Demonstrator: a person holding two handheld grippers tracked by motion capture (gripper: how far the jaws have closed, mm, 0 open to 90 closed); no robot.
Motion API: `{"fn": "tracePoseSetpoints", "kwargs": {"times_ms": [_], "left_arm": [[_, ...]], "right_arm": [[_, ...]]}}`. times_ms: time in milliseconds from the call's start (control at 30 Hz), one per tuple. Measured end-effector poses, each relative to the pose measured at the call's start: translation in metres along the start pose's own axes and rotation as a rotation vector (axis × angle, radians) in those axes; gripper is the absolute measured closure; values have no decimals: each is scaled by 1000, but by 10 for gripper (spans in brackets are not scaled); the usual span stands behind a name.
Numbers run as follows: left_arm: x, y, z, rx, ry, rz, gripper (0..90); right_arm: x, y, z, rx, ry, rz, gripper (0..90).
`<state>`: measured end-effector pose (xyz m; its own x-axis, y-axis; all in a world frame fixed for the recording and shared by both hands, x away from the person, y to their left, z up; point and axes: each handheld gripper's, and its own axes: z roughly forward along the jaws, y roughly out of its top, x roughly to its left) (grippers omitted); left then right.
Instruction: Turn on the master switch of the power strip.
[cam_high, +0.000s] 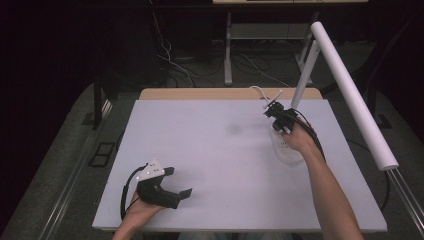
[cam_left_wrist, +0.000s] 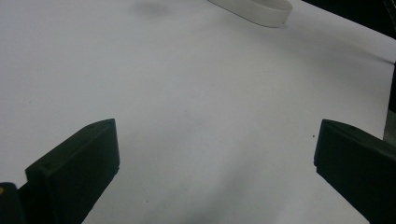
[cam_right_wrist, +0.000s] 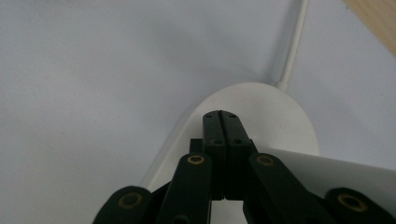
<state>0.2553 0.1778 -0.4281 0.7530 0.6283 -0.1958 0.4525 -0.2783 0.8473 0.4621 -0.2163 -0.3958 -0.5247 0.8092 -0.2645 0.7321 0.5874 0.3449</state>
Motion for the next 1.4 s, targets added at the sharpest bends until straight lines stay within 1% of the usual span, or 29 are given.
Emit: {"fn": "tracePoseSetpoints", "kwargs": {"times_ms": [67,133,467,500,600,733,900,933,1000,1067,1133,1200,1267,1400], "left_arm": [[0,0,0,1,0,-3,0],[0,0,0,2,1,-3,0],[-1,0,1,11,-2,6,0],[-1,0,1,13,-3,9,0],[-1,0,2,14,-5,8,0],[-2,0,3,19,-6,14,0],[-3,0,4,24,-10,20,0],[-3,0,4,25,-11,21,0],[-3,0,4,28,-12,21,0],[-4,-1,5,26,-12,18,0],[-4,0,5,27,-14,20,0],[-4,0,5,27,-14,20,0],[-4,0,5,27,-15,24,0],[-5,0,4,26,-15,21,0]], "right_arm": [[0,-1,2,3,0,0,892],[-1,-1,2,-9,-2,7,892],[-6,-6,3,-48,33,33,894],[-7,-6,3,-56,30,26,895],[-5,-7,3,-56,27,35,895],[-2,-8,4,-67,12,24,895],[-4,-10,5,-75,25,53,896],[-5,-11,5,-80,28,52,896],[-5,-11,5,-76,30,61,896],[-5,-10,6,-73,29,59,897],[-5,-10,6,-72,35,70,897],[-5,-10,7,-70,27,61,898],[-5,-10,7,-68,27,67,897],[-2,-11,7,-82,10,41,897]]}}
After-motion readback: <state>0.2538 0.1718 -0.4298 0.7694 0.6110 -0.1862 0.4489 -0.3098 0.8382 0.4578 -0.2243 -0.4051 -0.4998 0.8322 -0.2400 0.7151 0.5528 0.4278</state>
